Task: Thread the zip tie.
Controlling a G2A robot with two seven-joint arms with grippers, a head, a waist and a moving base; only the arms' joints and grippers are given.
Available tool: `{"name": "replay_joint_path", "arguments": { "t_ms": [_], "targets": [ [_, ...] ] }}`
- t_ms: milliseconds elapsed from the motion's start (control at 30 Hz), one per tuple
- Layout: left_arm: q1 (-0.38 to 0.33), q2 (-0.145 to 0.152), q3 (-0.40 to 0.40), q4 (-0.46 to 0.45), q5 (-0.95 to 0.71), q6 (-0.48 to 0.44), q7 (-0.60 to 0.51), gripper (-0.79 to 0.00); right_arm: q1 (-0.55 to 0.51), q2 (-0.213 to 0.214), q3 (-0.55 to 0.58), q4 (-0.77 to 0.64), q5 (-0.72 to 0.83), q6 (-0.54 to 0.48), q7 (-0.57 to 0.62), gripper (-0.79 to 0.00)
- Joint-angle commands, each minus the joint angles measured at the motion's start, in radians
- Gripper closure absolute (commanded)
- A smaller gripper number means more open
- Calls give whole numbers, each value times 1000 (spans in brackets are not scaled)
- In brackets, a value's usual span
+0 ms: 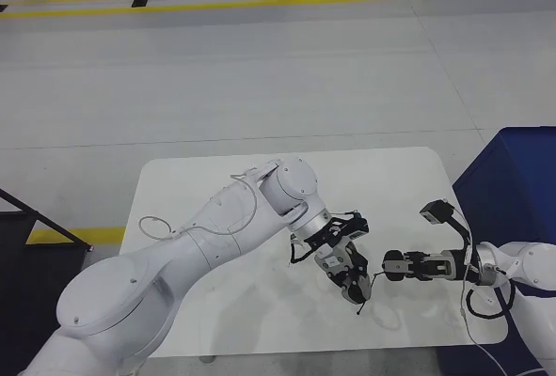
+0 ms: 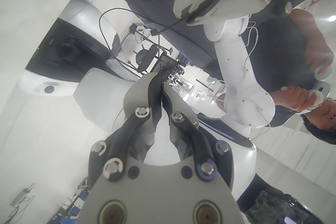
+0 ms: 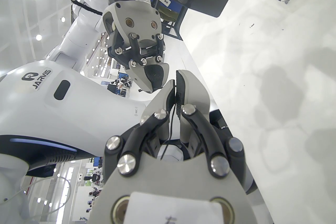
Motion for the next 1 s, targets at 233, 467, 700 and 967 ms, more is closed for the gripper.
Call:
{"name": "replay_joint_path", "arguments": {
  "t_ms": [233, 467, 700, 967],
  "targets": [
    [-7, -9, 0, 12, -12, 0, 0, 0, -8, -1, -8, -18, -11, 7, -23, 0],
    [-16, -14, 0, 29, -15, 0, 0, 0, -20, 3, -5, -37, -20, 2, -29, 0],
    [-1, -14, 0, 26, -43, 0, 0, 0, -22, 6, -3, -30, -2, 9, -32, 0],
    [11, 0, 0, 23, -56, 0, 0, 0, -14, 9, -6, -16, 27, 21, -10, 0]
  ]
}}
